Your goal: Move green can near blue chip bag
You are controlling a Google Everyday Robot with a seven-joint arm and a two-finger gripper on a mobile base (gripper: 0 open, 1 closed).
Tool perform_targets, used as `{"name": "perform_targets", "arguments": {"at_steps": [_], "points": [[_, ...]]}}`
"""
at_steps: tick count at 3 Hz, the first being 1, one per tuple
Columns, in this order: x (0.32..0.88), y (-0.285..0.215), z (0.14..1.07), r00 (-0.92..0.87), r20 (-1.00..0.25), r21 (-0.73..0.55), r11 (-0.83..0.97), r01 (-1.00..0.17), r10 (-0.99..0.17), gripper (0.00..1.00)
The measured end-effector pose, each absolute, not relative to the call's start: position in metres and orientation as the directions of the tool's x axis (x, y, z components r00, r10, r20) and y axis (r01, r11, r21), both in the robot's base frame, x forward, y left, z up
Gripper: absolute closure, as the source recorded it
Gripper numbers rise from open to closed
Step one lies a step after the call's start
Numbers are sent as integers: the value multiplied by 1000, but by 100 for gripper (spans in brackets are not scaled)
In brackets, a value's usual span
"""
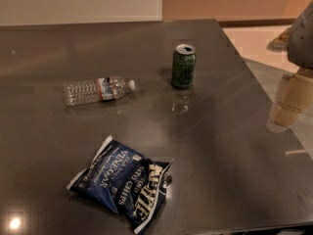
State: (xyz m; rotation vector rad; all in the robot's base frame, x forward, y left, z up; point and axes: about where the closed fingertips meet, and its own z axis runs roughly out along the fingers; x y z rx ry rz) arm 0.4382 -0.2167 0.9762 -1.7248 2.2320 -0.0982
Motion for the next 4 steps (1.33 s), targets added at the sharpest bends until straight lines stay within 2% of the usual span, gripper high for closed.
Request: {"name": "perform_targets", "arguments": {"at_steps": [2, 4], "points": [[459, -215, 974, -227, -233, -218, 278, -936, -946, 0], [531, -193, 950, -245, -325, -166, 310, -936, -914, 0]]}}
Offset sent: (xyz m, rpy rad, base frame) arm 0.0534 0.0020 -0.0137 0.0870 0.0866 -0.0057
